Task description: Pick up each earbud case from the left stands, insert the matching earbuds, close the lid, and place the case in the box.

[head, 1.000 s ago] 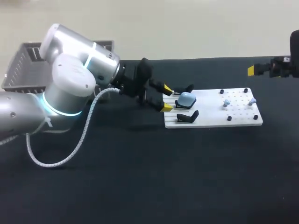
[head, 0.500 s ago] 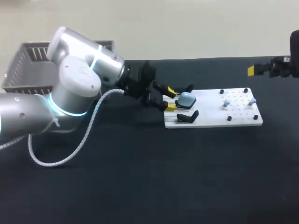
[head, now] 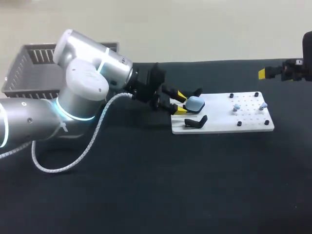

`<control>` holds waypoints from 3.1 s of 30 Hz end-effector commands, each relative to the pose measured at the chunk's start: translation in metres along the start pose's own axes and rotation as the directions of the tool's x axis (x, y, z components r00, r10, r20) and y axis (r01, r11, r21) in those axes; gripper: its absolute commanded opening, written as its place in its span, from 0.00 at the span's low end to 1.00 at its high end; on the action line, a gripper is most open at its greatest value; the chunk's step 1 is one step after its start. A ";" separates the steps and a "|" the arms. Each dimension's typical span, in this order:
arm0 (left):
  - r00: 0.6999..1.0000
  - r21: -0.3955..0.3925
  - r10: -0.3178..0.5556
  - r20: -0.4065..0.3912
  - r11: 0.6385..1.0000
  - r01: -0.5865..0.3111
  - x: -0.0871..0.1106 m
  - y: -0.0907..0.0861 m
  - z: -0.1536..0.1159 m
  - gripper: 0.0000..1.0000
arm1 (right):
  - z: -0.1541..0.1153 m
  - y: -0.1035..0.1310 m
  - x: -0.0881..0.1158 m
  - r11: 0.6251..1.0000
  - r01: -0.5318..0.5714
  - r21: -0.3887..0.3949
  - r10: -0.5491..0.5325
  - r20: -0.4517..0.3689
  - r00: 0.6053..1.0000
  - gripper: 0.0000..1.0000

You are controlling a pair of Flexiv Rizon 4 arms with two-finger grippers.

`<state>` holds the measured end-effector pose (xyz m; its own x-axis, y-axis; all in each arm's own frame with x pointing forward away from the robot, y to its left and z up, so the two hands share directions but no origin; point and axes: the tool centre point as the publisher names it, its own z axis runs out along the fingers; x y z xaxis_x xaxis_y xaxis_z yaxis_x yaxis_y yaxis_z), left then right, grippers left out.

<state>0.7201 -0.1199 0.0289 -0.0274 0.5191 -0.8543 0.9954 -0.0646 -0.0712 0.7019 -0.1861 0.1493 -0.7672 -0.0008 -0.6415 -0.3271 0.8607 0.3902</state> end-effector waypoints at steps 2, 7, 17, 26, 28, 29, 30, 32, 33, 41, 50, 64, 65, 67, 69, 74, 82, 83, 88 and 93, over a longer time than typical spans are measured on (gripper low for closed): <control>1.000 0.014 0.003 0.003 1.000 -0.003 0.000 0.009 0.005 0.64 | 0.000 0.000 0.000 1.000 0.001 0.001 -0.001 0.000 1.000 1.00; 1.000 0.017 0.005 -0.002 1.000 -0.005 -0.001 0.012 0.006 0.63 | 0.000 0.000 0.000 1.000 0.001 0.001 -0.001 0.000 1.000 1.00; 0.999 0.040 0.033 0.024 0.999 -0.034 -0.004 0.015 0.006 0.58 | 0.000 0.000 0.000 1.000 0.001 0.001 -0.001 0.000 1.000 1.00; 0.997 0.061 0.065 0.040 0.996 -0.067 -0.009 0.005 0.011 0.52 | 0.000 0.000 0.000 1.000 0.001 0.001 -0.001 0.000 1.000 1.00; 0.997 0.064 0.068 0.041 0.995 -0.071 -0.009 0.004 0.011 0.51 | 0.000 0.000 0.000 1.000 0.001 0.001 -0.001 0.000 1.000 1.00; 0.997 0.065 0.069 0.040 0.995 -0.071 -0.009 0.003 0.012 0.51 | 0.000 0.000 0.000 1.000 0.001 0.001 -0.001 0.000 1.000 1.00; 0.997 0.066 0.069 0.040 0.995 -0.071 -0.009 0.003 0.012 0.50 | 0.000 0.000 0.000 1.000 0.001 0.001 -0.001 0.000 1.000 1.00; 0.997 0.066 0.070 0.043 0.995 -0.072 -0.009 0.002 0.012 0.48 | 0.000 0.000 0.000 1.000 0.001 0.001 -0.001 0.000 1.000 1.00; 0.997 0.066 0.070 0.043 0.995 -0.073 -0.009 0.001 0.012 0.47 | 0.000 0.000 0.000 1.000 0.001 0.001 -0.001 0.000 1.000 1.00; 0.997 0.071 0.068 0.031 0.995 -0.070 -0.007 0.000 0.015 0.45 | 0.000 0.000 0.000 1.000 0.001 0.001 -0.001 0.000 1.000 1.00; 0.998 0.066 0.061 0.030 0.996 -0.063 -0.006 0.002 0.018 0.47 | 0.000 0.000 0.000 1.000 0.001 0.001 -0.001 0.000 1.000 1.00; 0.998 0.055 0.059 0.030 0.997 -0.061 -0.009 0.008 0.022 0.37 | 0.000 0.000 0.000 1.000 0.001 0.001 -0.001 0.000 1.000 1.00; 0.998 0.055 0.061 0.029 0.997 -0.062 -0.010 0.008 0.023 0.38 | 0.000 0.000 0.000 1.000 0.001 0.001 -0.001 0.000 1.000 1.00; 0.998 0.056 0.064 0.027 0.996 -0.066 -0.011 0.009 0.024 0.37 | 0.000 0.000 0.000 1.000 0.001 0.001 -0.001 0.000 1.000 1.00; 0.998 0.058 0.066 0.025 0.996 -0.067 -0.012 0.009 0.026 0.24 | 0.000 0.000 0.000 1.000 0.001 0.001 -0.001 0.000 1.000 1.00; 0.998 0.059 0.063 0.018 0.996 -0.064 -0.011 0.009 0.027 0.00 | 0.000 0.000 0.000 1.000 0.001 0.001 -0.001 0.000 1.000 1.00; 0.994 0.010 0.100 0.048 0.995 -0.100 -0.021 -0.006 0.004 0.00 | 0.000 0.000 0.000 1.000 0.001 0.001 -0.001 0.000 1.000 1.00; 0.993 0.001 0.107 0.056 0.994 -0.107 -0.024 -0.009 0.000 0.00 | 0.000 0.000 0.000 1.000 0.001 0.001 -0.001 0.000 1.000 1.00; 0.983 -0.060 0.119 0.142 0.992 -0.111 -0.039 -0.028 -0.022 0.00 | 0.000 0.000 0.000 1.000 0.001 0.001 -0.001 0.000 1.000 1.00; 0.973 -0.095 0.120 0.195 0.990 -0.103 -0.052 -0.043 -0.034 0.00 | 0.000 0.000 0.000 1.000 0.001 0.001 -0.001 0.000 1.000 1.00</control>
<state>0.7128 -0.1270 0.0871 0.0721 0.3499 -0.9340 0.9888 -0.1476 0.0210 0.7019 -0.1861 0.1493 -0.7672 -0.0008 -0.6414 -0.3271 0.8607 0.3902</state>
